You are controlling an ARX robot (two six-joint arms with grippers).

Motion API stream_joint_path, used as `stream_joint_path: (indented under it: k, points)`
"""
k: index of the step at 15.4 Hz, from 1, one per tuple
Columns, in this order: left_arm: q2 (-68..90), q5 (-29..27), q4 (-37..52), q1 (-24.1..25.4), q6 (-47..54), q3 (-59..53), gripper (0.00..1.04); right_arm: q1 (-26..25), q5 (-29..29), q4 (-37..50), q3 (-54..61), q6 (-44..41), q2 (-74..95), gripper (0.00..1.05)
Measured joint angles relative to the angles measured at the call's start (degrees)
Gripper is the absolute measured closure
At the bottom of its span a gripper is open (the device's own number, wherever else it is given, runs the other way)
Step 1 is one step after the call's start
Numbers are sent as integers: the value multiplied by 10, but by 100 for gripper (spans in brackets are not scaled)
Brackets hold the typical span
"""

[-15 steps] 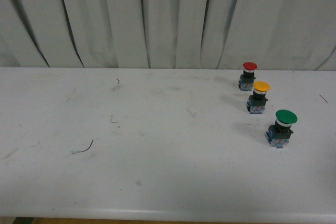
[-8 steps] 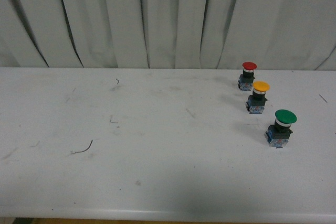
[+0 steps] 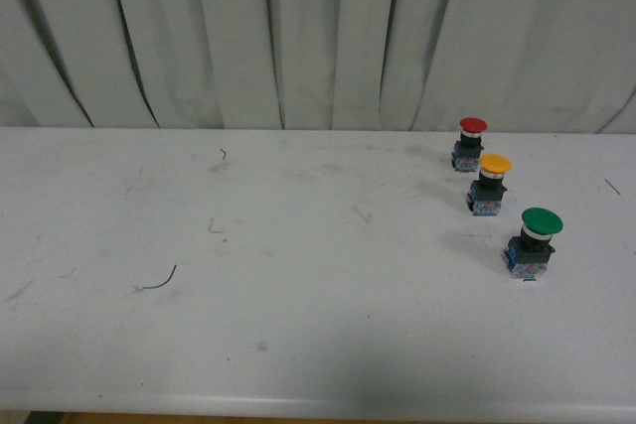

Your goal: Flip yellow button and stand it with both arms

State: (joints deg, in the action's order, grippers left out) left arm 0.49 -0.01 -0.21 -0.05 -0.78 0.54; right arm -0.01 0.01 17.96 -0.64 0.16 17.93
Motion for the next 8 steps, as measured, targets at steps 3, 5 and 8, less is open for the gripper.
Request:
stream_joint_path:
  k: [3,5,8]
  points:
    - [0,0,0,0,0,0,7,0,0,-38,0,0,-39,103]
    - [0,0,0,0,0,0,7,0,0,-56,0,0,-57,103]
    - [0,0,0,0,0,0,7,0,0,-75,0,0,-77,103]
